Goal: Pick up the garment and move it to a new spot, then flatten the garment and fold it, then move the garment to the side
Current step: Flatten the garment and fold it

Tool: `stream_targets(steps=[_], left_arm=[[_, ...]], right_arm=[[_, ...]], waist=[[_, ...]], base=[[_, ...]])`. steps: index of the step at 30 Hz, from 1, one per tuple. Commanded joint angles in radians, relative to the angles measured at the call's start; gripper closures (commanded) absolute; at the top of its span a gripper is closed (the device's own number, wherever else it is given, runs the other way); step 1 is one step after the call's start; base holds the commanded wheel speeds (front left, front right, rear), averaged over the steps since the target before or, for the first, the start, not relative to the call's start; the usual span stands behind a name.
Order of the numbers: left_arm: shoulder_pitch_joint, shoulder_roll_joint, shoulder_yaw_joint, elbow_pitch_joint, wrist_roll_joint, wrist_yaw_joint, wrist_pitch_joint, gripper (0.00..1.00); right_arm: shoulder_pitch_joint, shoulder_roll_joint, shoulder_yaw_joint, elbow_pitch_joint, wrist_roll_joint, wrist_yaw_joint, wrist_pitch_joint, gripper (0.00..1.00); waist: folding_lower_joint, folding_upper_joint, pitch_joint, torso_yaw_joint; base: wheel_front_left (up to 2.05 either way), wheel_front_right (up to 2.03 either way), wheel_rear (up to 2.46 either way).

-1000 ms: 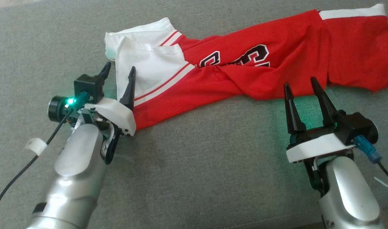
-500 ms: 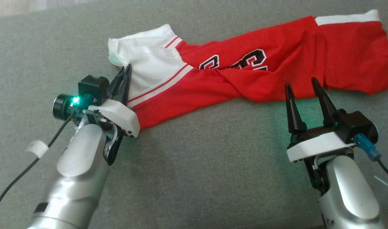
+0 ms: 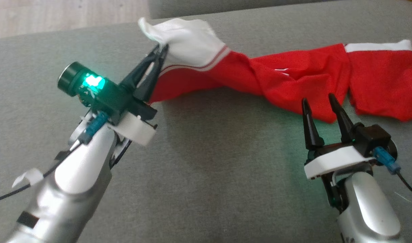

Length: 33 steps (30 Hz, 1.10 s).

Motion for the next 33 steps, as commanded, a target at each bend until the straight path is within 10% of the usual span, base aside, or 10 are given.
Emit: stream_targets(steps=[1,18,19,20,21,33], left_arm=[[-0.019,0.05,0.026,-0.045,0.01,-0.002,-0.011,1.0],[0.015,0.476,-0.663,-0.192,0.229,-0.015,-0.021,1.0],[0.012,0.482,-0.679,-0.171,0.234,-0.015,-0.021,0.8],[0.015,0.483,-0.682,-0.141,0.222,-0.015,-0.02,0.2],[0.017,0.481,-0.676,-0.111,0.209,-0.013,-0.018,0.0],[0.136,0.31,-0.205,-0.162,-0.291,0.297,-0.021,0.0]], right_arm=[[-0.004,0.008,0.021,-0.024,0.006,-0.001,-0.001,0.0],[0.004,0.008,0.025,0.038,0.003,-0.001,0.025,0.0],[0.005,0.008,0.025,0.041,0.004,-0.001,0.025,0.0],[0.006,0.008,0.025,0.043,0.004,-0.001,0.026,0.0],[0.008,0.008,0.025,0.044,0.005,-0.001,0.027,0.0],[0.024,0.008,0.031,0.009,0.014,-0.001,0.007,0.0]], waist=[[0.0001,0.0,-0.012,0.019],[0.0001,0.0,-0.066,0.113],[0.0001,0.0,-0.068,0.114],[0.0001,0.0,-0.071,0.116],[0.0001,0.0,-0.073,0.117],[0.0001,0.0,-0.103,0.109]], base=[[0.0,0.0,0.0],[0.0,0.0,0.0],[0.0,0.0,0.0],[0.0,0.0,0.0],[0.0,0.0,0.0],[0.0,0.0,0.0]])
